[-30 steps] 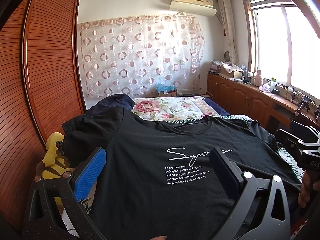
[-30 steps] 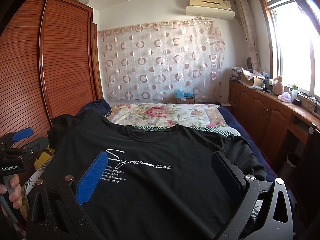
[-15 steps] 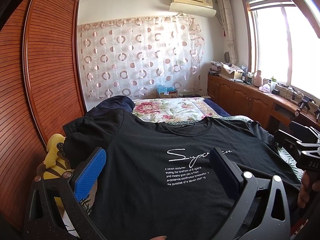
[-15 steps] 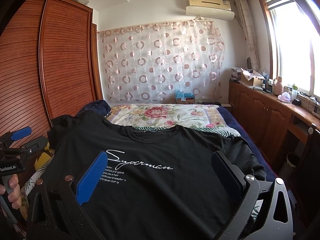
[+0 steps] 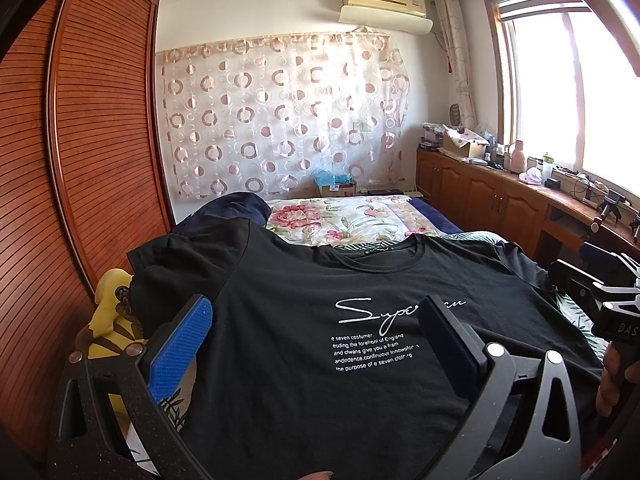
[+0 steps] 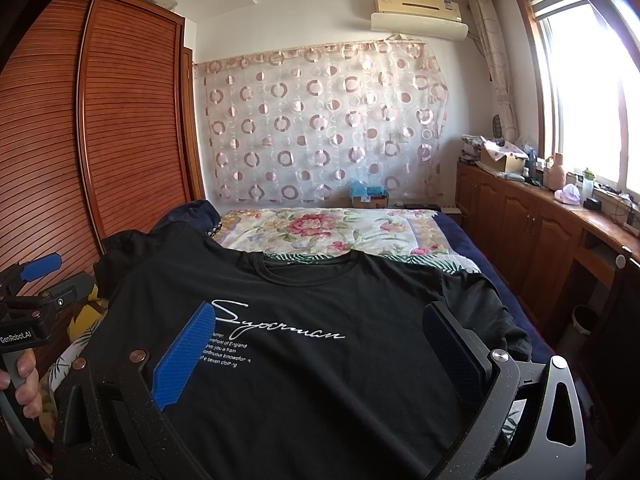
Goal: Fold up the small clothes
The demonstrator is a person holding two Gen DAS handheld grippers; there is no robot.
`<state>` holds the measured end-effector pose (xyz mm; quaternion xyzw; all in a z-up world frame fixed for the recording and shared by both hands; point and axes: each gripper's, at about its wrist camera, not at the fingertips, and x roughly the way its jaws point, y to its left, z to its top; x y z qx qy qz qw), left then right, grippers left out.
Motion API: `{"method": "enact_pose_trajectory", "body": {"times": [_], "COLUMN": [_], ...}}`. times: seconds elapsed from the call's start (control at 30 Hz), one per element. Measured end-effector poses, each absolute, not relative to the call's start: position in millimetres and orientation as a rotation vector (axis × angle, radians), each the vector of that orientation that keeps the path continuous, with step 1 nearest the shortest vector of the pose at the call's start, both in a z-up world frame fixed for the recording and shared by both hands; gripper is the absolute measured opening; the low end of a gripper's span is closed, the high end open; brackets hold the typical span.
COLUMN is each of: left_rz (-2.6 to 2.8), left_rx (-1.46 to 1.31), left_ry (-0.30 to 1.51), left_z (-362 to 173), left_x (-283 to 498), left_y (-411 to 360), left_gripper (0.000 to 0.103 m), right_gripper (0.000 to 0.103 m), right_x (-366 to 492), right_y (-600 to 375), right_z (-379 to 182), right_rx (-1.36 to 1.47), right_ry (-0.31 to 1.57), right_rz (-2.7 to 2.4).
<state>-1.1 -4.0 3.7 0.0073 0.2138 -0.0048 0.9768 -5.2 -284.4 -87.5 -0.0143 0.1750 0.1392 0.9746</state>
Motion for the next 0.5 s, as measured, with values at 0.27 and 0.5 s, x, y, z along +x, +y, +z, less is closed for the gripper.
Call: {"method": "enact_pose_trajectory", "body": {"times": [0.27, 0.5], "left_rz": [-0.009, -0.009], "left_rx": [0.016, 0.017], "left_ry": [0.431, 0.430], "left_z": [3.7, 4.4], "left_x": [-1.7, -2.4], "left_y": [-5.4, -6.2], "left_gripper": [0.103, 0.103], "right_gripper": [0.103, 0.103], "right_x": [-4.7, -4.6], "right_y": [-284.9, -284.3], "right_z": [-87.8, -88.6], "right_rx": [-0.028, -0.027], "right_ry": [0.352, 0.351], "right_rz": [0.282, 0.281]}}
